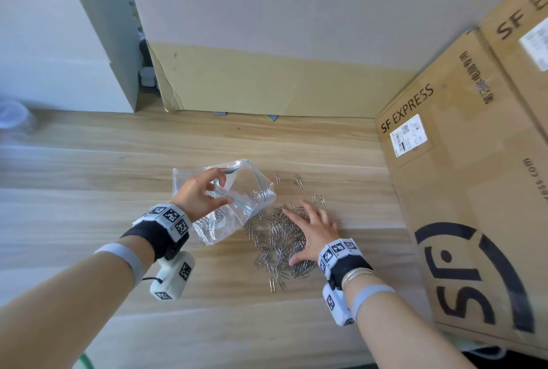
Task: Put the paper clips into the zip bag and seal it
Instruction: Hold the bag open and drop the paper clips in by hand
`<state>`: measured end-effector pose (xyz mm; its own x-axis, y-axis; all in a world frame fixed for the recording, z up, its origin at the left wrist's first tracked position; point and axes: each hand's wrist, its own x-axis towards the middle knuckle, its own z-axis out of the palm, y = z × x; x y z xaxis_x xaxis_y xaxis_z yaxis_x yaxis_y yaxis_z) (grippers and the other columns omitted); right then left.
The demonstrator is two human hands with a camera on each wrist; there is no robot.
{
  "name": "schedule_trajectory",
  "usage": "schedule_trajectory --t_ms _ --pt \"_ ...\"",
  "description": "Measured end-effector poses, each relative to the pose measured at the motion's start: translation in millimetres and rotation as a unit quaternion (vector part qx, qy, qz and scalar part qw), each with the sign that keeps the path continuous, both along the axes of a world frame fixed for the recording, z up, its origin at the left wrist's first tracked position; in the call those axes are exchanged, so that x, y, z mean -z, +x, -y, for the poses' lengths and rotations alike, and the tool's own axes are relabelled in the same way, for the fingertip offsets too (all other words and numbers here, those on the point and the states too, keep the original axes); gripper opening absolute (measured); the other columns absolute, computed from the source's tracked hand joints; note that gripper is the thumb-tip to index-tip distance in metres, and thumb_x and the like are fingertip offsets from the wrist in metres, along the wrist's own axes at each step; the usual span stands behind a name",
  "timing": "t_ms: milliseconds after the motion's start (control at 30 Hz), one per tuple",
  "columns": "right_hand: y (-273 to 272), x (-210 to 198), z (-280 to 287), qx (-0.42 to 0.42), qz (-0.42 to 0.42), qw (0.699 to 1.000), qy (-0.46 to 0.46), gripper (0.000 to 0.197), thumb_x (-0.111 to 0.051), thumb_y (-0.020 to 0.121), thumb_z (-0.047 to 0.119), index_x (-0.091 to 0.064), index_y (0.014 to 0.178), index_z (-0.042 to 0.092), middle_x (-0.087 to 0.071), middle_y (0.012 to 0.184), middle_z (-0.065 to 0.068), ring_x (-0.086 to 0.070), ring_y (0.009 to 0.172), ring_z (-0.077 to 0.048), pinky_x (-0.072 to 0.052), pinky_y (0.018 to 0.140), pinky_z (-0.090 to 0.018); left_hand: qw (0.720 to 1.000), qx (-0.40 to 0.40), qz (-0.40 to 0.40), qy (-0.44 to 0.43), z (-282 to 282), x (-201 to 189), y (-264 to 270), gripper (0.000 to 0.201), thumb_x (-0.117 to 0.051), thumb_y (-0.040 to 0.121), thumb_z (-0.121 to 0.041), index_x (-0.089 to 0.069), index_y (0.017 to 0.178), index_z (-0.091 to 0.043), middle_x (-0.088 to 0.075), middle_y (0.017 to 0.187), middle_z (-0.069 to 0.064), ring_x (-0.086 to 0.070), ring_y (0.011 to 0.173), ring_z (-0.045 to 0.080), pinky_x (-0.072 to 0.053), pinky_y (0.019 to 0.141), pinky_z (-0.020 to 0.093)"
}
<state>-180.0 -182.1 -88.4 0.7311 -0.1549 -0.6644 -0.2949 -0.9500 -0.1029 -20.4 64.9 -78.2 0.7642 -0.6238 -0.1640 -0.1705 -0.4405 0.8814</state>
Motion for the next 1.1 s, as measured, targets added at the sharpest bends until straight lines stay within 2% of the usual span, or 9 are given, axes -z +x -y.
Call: schedule_trajectory --t_ms 133,333,400,467,600,733,800,900,1100 --pt "10.4 3.6 -9.7 -0.044 0.041 0.998 0.026 0.094 -0.071 0.064 0.052 -0.009 0.134 0.054 0.003 0.153 0.007 -0.010 0.136 -0.031 -0.025 0.107 -0.055 1.000 -0.009 -0.006 0.001 -2.0 -1.1 -1.1 0.039 -0.079 0.066 -0.018 -0.044 0.076 -0.033 -0.050 0.124 -0.023 -0.062 0.087 0.024 -0.057 0.072 0.044" --pt "26.6 4.0 -21.6 -0.068 0.158 0.983 0.066 0.046 -0.059 0.084 0.022 -0.045 0.128 0.026 -0.030 0.144 -0.007 -0.038 0.126 -0.026 -0.035 0.107 -0.041 0.999 -0.022 -0.023 -0.002 -2.0 -4.2 -3.1 0.046 -0.080 0.062 -0.017 -0.041 0.074 -0.038 -0.048 0.127 -0.021 -0.058 0.091 0.024 -0.057 0.071 0.042" --pt "29.9 6.2 -23.1 -0.056 0.165 0.982 0.079 0.033 -0.055 0.087 0.027 -0.050 0.120 0.022 -0.043 0.134 -0.006 -0.055 0.106 -0.013 -0.048 0.088 -0.029 1.000 -0.024 -0.020 -0.002 -2.2 -3.9 -2.8 0.047 -0.080 0.063 -0.016 -0.041 0.074 -0.040 -0.050 0.129 -0.017 -0.059 0.089 0.024 -0.057 0.071 0.042" --pt "32.2 9.5 -23.3 -0.075 0.180 0.979 0.063 0.027 -0.049 0.089 0.033 -0.052 0.112 0.019 -0.052 0.120 -0.005 -0.056 0.074 0.002 -0.043 0.063 -0.018 1.000 -0.023 -0.015 -0.005 -2.1 -4.0 -2.3 0.051 -0.080 0.062 -0.016 -0.041 0.073 -0.046 -0.051 0.128 -0.015 -0.061 0.088 0.026 -0.058 0.069 0.042" --pt "37.7 6.5 -22.2 -0.034 0.180 0.977 0.109 0.025 -0.048 0.090 0.005 -0.056 0.112 0.013 -0.051 0.119 -0.008 -0.049 0.077 -0.012 -0.042 0.071 -0.021 1.000 -0.027 -0.006 -0.010 -2.2 -4.5 -2.6 0.054 -0.081 0.062 -0.015 -0.041 0.073 -0.050 -0.052 0.127 -0.015 -0.061 0.089 0.027 -0.058 0.067 0.042" --pt "41.5 -1.0 -20.8 0.021 0.198 0.971 0.135 0.024 -0.052 0.088 0.006 -0.061 0.110 0.010 -0.058 0.118 -0.011 -0.060 0.093 -0.025 -0.046 0.086 -0.030 1.000 -0.025 -0.002 -0.004 -4.1 -5.0 -2.0 0.055 -0.080 0.063 -0.015 -0.040 0.074 -0.051 -0.051 0.129 -0.014 -0.061 0.089 0.026 -0.058 0.069 0.042" --pt "41.6 -5.3 -17.1 0.034 0.209 0.966 0.150 0.022 -0.055 0.087 0.007 -0.063 0.107 0.010 -0.060 0.115 -0.012 -0.061 0.090 -0.021 -0.047 0.086 -0.029 1.000 -0.025 -0.005 -0.005 -4.2 -5.1 -1.4 0.052 -0.080 0.063 -0.015 -0.041 0.076 -0.047 -0.051 0.129 -0.015 -0.061 0.088 0.026 -0.058 0.069 0.041" --pt "46.2 -22.0 -12.4 0.047 0.241 0.957 0.156 0.017 -0.054 0.088 0.009 -0.063 0.102 0.011 -0.061 0.109 -0.009 -0.046 0.062 0.002 -0.041 0.065 -0.015 1.000 -0.018 -0.006 -0.001 -4.9 -4.8 -1.0 0.046 -0.081 0.062 -0.016 -0.045 0.086 -0.033 -0.051 0.129 -0.016 -0.061 0.090 0.025 -0.058 0.070 0.042" --pt "80.0 -71.1 -19.3 0.024 0.340 0.924 0.171 0.014 -0.057 0.085 0.006 -0.065 0.097 0.009 -0.064 0.102 -0.009 -0.051 0.078 -0.009 -0.047 0.079 -0.024 1.000 -0.018 -0.014 0.001 -4.1 -8.2 -0.8 0.054 -0.081 0.061 -0.015 -0.050 0.105 -0.017 -0.044 0.113 -0.034 -0.061 0.091 0.023 -0.058 0.071 0.040"
